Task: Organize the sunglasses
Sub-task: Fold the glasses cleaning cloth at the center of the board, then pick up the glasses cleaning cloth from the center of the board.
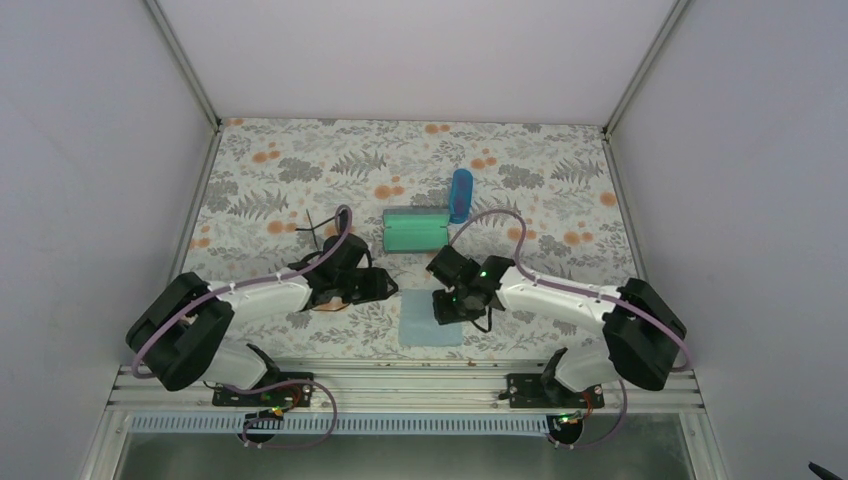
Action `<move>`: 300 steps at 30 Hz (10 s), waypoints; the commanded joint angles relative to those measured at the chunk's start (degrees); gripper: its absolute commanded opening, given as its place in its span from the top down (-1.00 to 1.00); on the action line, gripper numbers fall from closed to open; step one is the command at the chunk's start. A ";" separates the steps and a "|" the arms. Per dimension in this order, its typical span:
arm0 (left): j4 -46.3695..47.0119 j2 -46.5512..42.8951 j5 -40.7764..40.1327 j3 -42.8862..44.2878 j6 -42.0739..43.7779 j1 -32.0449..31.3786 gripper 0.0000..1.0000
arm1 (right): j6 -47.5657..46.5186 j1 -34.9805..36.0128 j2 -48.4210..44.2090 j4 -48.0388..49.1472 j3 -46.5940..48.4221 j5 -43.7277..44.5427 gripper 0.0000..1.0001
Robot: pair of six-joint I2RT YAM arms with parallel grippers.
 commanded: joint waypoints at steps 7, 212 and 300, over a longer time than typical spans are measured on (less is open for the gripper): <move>-2.79 5.65 -2.34 6.58 4.29 -1.33 0.10 | -1.93 -8.87 3.39 4.70 1.32 13.44 0.20; -0.29 11.47 -3.42 4.67 -0.40 -4.00 0.83 | 2.10 -10.57 10.69 13.06 -0.73 9.92 0.34; -12.99 7.09 -11.84 4.06 -14.93 -9.70 0.58 | -5.66 -3.99 15.25 9.67 3.14 5.06 0.92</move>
